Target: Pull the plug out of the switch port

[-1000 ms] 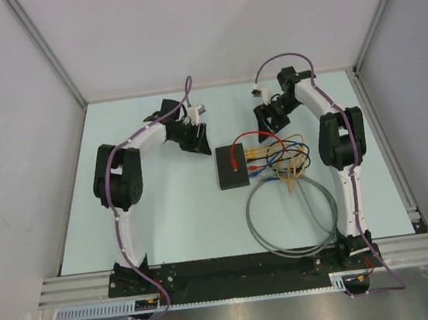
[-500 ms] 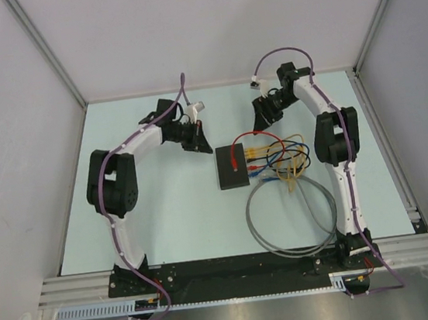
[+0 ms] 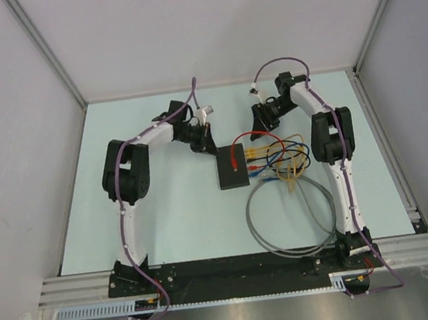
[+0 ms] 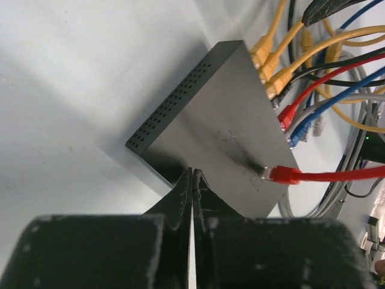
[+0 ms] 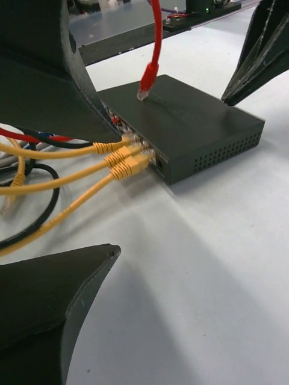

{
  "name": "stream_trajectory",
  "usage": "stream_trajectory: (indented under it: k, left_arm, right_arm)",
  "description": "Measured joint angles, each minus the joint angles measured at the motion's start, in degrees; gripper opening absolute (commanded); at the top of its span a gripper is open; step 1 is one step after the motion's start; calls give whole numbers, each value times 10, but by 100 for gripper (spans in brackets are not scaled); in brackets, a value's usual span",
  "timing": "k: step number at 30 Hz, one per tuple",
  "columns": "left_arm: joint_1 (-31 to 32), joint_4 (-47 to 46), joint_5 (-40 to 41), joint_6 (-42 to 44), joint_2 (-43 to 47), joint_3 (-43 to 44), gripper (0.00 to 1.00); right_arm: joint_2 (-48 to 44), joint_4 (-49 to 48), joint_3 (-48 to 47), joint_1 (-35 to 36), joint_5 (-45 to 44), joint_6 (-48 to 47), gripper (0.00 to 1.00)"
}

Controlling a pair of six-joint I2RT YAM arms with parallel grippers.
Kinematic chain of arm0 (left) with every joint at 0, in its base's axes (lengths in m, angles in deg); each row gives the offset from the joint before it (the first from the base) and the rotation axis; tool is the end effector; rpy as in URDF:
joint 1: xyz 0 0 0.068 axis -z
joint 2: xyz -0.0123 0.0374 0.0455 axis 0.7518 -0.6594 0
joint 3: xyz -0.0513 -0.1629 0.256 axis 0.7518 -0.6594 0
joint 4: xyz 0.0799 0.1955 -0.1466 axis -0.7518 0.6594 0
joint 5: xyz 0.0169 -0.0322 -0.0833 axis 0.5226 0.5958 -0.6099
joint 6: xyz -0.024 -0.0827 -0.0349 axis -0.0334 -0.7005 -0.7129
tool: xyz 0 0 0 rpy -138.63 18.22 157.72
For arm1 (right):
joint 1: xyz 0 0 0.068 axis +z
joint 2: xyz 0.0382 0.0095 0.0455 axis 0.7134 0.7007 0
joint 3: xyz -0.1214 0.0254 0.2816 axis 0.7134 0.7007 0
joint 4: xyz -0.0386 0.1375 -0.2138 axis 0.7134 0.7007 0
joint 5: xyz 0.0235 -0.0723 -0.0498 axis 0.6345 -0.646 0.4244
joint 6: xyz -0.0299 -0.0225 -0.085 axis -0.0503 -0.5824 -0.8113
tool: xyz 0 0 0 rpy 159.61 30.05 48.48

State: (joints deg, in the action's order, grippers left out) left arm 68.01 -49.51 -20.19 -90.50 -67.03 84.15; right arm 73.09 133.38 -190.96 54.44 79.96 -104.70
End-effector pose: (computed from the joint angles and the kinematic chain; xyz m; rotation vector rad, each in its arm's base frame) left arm 0.4452 -0.2194 0.1605 0.6278 2.4954 -1.1979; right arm 0.5107 0.1483 0.1616 -0.9543 2.3633 1.2247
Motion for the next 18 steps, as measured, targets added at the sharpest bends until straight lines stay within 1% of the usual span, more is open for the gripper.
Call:
stream_trajectory:
  k: [5,18]
  left_arm:
    - [6,7,2,-3,-16,10,0]
    - [16,23,34,12,-32,47,0]
  right_arm:
    - [25,1,3,3,9,8,72]
    - [30,13,27,19,55,12,68]
